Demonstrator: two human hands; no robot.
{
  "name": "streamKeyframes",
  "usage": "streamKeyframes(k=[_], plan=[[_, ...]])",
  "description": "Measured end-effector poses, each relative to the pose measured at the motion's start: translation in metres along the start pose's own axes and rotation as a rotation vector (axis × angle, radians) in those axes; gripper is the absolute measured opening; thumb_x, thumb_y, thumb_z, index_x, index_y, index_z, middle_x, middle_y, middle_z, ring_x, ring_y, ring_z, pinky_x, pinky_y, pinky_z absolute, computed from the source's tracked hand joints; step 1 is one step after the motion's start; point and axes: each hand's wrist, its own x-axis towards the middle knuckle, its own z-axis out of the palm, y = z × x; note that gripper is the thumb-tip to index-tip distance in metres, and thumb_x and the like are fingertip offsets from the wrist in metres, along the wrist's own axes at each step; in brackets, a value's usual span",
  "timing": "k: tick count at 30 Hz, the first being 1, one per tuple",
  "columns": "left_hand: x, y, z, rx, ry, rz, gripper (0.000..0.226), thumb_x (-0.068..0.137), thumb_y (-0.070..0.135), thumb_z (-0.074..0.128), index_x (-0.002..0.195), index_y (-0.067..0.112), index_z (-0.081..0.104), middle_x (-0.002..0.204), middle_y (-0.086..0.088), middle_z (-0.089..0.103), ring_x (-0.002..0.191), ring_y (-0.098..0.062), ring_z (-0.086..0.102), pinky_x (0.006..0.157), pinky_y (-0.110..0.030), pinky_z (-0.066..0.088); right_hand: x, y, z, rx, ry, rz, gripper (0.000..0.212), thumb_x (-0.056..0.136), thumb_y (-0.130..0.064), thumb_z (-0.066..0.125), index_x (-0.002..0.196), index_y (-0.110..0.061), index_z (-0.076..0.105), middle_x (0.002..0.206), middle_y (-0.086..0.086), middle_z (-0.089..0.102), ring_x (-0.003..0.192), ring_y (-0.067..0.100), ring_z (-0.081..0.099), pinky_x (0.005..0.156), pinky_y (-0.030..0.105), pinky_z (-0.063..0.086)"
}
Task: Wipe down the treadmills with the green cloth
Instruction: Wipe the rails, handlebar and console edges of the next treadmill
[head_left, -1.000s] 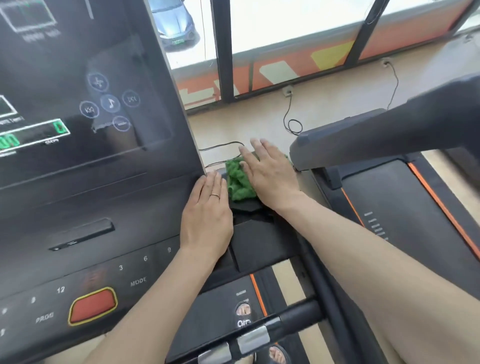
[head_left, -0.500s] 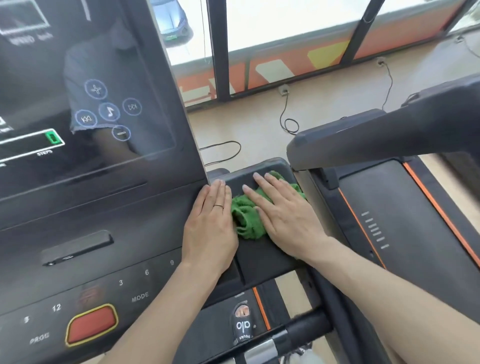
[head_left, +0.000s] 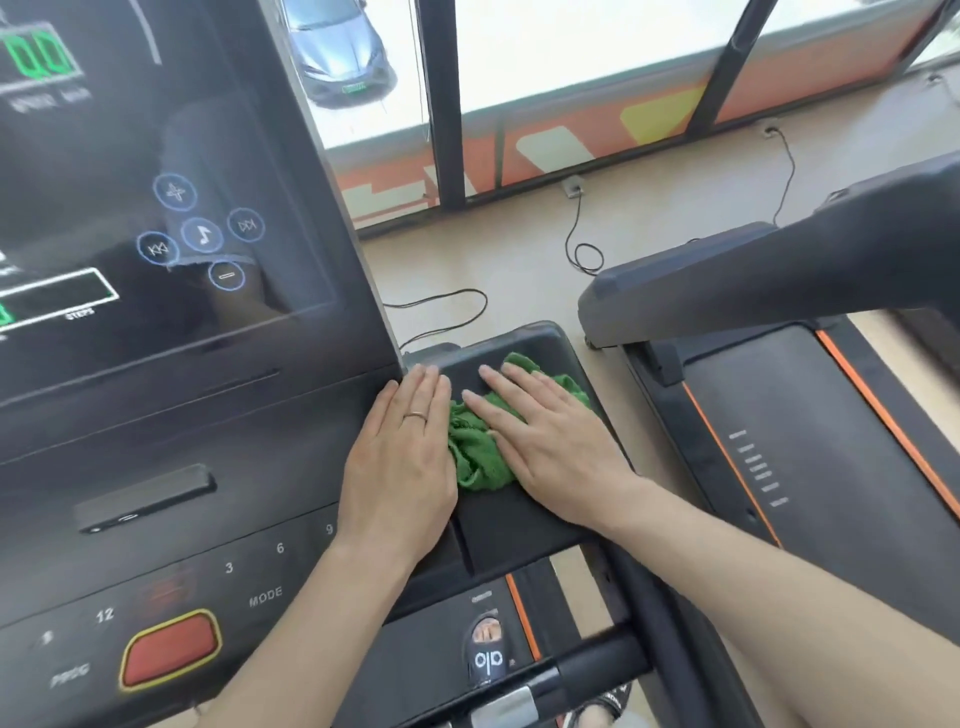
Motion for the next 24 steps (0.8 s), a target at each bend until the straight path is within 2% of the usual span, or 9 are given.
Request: streamKeyframes(k=[2, 4, 7, 9, 12, 15, 19, 22, 24], plan=[[-0.001, 0.001, 0.002, -0.016, 0.013, -0.002, 0.063, 0.092, 0.016, 0.023, 0.152, 0.0, 0.039, 0.16, -0.013, 0.037, 0.151, -0.024, 0.029, 0.123, -0.043, 0.025, 0.042, 0.012, 0.001, -0.012, 0.014, -0.073, 0.051, 0.105, -0.04, 0.023, 0.151, -0.028, 0.042, 0.158, 0.003, 0.039, 0.147, 0.023, 0.034, 0.123, 0.036, 0.021], [-0.003, 0.003, 0.005, -0.061, 0.03, -0.038, 0.06, 0.095, 0.015, 0.03, 0.153, -0.001, 0.036, 0.161, -0.014, 0.034, 0.152, -0.025, 0.026, 0.123, -0.043, 0.025, 0.078, 0.018, 0.008, -0.004, 0.015, -0.056, 0.051, 0.104, -0.041, 0.023, 0.144, -0.025, 0.052, 0.151, 0.005, 0.049, 0.139, 0.026, 0.044, 0.118, 0.039, 0.032], [-0.006, 0.008, 0.008, -0.055, 0.051, -0.053, 0.06, 0.099, 0.021, 0.04, 0.154, -0.001, 0.032, 0.162, -0.014, 0.03, 0.153, -0.027, 0.022, 0.124, -0.042, 0.024, 0.112, 0.023, 0.006, 0.058, 0.007, 0.121, 0.06, 0.1, -0.045, 0.016, 0.113, -0.018, 0.068, 0.118, 0.005, 0.068, 0.114, 0.031, 0.059, 0.095, 0.046, 0.049], [-0.011, 0.009, 0.01, -0.009, 0.02, -0.046, 0.06, 0.101, 0.027, 0.038, 0.153, -0.001, 0.034, 0.162, -0.014, 0.031, 0.153, -0.026, 0.021, 0.124, -0.039, 0.021, 0.108, 0.029, 0.003, 0.085, 0.063, 0.241, 0.064, 0.098, -0.046, 0.013, 0.104, -0.016, 0.069, 0.106, 0.004, 0.068, 0.105, 0.032, 0.061, 0.089, 0.044, 0.05], [-0.014, 0.006, 0.012, 0.039, -0.014, -0.033, 0.058, 0.1, 0.027, 0.036, 0.148, -0.004, 0.043, 0.158, -0.016, 0.038, 0.152, -0.028, 0.024, 0.123, -0.039, 0.018, 0.043, 0.017, 0.008, 0.06, 0.21, 0.264, 0.045, 0.102, -0.035, 0.034, 0.131, -0.017, 0.063, 0.135, 0.008, 0.059, 0.127, 0.033, 0.051, 0.107, 0.042, 0.04], [-0.011, 0.01, 0.012, 0.02, -0.006, -0.052, 0.056, 0.101, 0.026, 0.034, 0.147, -0.005, 0.044, 0.157, -0.017, 0.04, 0.152, -0.029, 0.024, 0.123, -0.041, 0.019, -0.035, -0.002, 0.009, 0.067, 0.17, 0.176, 0.047, 0.104, -0.032, 0.035, 0.147, -0.02, 0.049, 0.155, 0.008, 0.042, 0.144, 0.03, 0.036, 0.118, 0.044, 0.03], [-0.01, 0.02, 0.016, -0.002, -0.017, -0.084, 0.059, 0.101, 0.028, 0.03, 0.146, -0.008, 0.044, 0.156, -0.019, 0.041, 0.153, -0.033, 0.02, 0.123, -0.048, 0.022, -0.003, 0.033, 0.007, 0.069, 0.132, 0.076, 0.048, 0.104, -0.035, 0.031, 0.146, -0.022, 0.051, 0.154, 0.009, 0.045, 0.143, 0.029, 0.039, 0.116, 0.045, 0.034], [-0.009, 0.018, 0.016, 0.016, -0.029, -0.105, 0.06, 0.101, 0.031, 0.031, 0.148, -0.005, 0.042, 0.158, -0.017, 0.038, 0.154, -0.031, 0.018, 0.124, -0.047, 0.021, 0.045, 0.042, 0.009, 0.152, 0.194, 0.251, 0.048, 0.103, -0.035, 0.032, 0.141, -0.019, 0.056, 0.148, 0.014, 0.05, 0.137, 0.033, 0.047, 0.113, 0.044, 0.039], [-0.01, 0.016, 0.016, 0.022, -0.038, -0.1, 0.061, 0.101, 0.032, 0.032, 0.15, -0.002, 0.04, 0.16, -0.014, 0.036, 0.154, -0.028, 0.016, 0.125, -0.044, 0.017, 0.032, 0.035, 0.013, 0.218, 0.238, 0.331, 0.045, 0.104, -0.032, 0.037, 0.145, -0.021, 0.052, 0.153, 0.013, 0.044, 0.14, 0.032, 0.042, 0.115, 0.04, 0.035]])
